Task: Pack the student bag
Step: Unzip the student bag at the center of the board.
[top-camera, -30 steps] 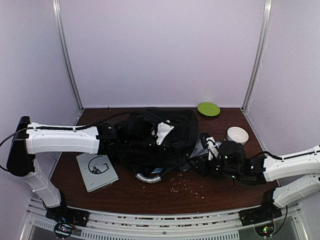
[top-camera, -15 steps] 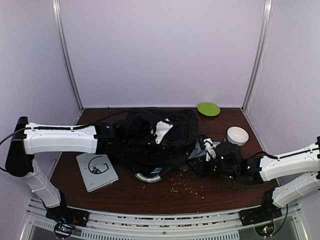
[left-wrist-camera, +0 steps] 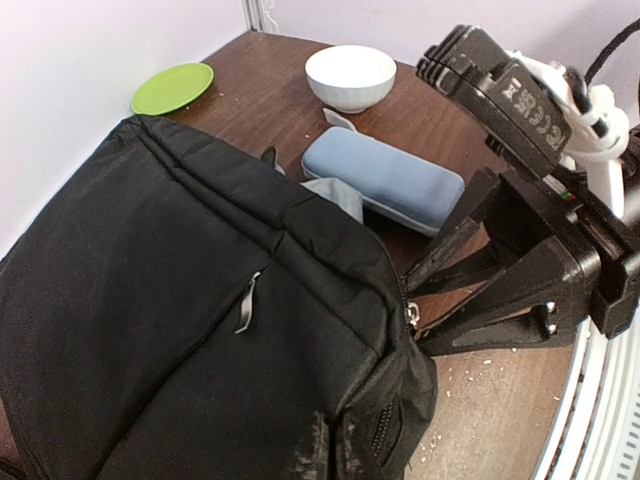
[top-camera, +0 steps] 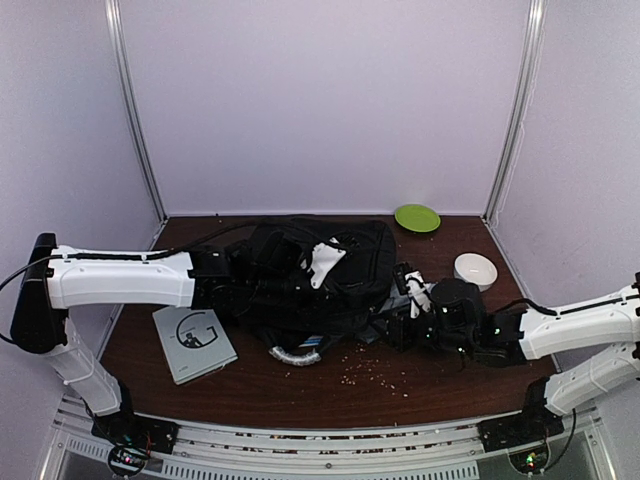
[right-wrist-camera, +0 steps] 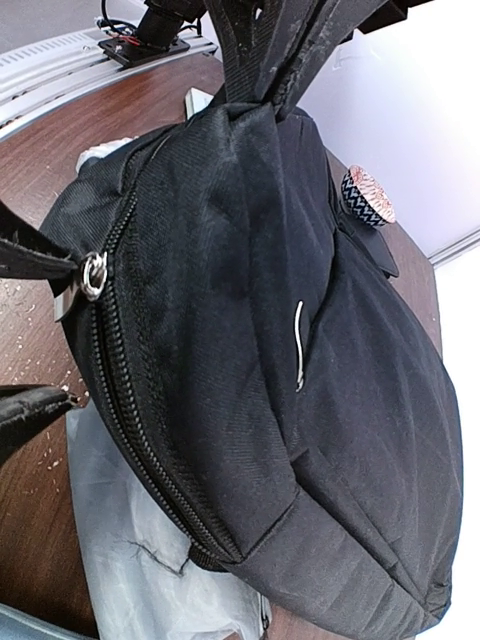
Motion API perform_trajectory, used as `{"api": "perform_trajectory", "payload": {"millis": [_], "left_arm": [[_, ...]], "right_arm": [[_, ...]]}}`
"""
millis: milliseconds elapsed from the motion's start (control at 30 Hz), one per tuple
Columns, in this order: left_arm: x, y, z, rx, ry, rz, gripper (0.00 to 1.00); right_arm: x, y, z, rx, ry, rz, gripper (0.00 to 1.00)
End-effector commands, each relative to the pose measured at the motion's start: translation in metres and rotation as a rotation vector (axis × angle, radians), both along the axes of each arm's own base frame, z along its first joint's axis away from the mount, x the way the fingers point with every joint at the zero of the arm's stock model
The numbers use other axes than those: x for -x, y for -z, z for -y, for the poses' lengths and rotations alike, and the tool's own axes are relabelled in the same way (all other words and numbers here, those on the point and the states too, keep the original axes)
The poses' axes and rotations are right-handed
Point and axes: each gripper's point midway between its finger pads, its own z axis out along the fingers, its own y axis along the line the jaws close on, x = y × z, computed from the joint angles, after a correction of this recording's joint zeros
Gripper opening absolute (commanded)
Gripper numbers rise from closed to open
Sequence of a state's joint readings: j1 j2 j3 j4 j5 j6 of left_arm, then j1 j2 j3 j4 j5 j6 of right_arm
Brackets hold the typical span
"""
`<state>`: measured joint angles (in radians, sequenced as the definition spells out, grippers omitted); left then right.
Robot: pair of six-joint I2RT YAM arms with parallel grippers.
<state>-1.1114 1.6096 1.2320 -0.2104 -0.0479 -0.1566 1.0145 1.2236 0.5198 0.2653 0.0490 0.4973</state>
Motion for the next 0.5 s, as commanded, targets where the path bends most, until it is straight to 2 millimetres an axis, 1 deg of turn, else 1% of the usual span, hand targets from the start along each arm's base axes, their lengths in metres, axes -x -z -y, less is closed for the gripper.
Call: {"api": "perform_trajectory", "payload": {"millis": [0,333,467], "left_arm": [[0.0009,-0.0507,0.0094,0.16,0.02,0.051,0.0],[0.007,-0.0532,0.0123,0.175,0.045,0.036,0.0],[0.0091,-0.0534,0.0127,0.175,0.052,0.036,0.0]], "right_arm": [[-0.0035,-0.0175,-0.0064,-0.042,-0.01,0.039,0.33],[-0.0099,-0.0233,-0.012,-0.055,0.004,0.054,0.18],[-0.0112,-0.023,-0.0135,-0.044,0.002,0.056,0.1]]}}
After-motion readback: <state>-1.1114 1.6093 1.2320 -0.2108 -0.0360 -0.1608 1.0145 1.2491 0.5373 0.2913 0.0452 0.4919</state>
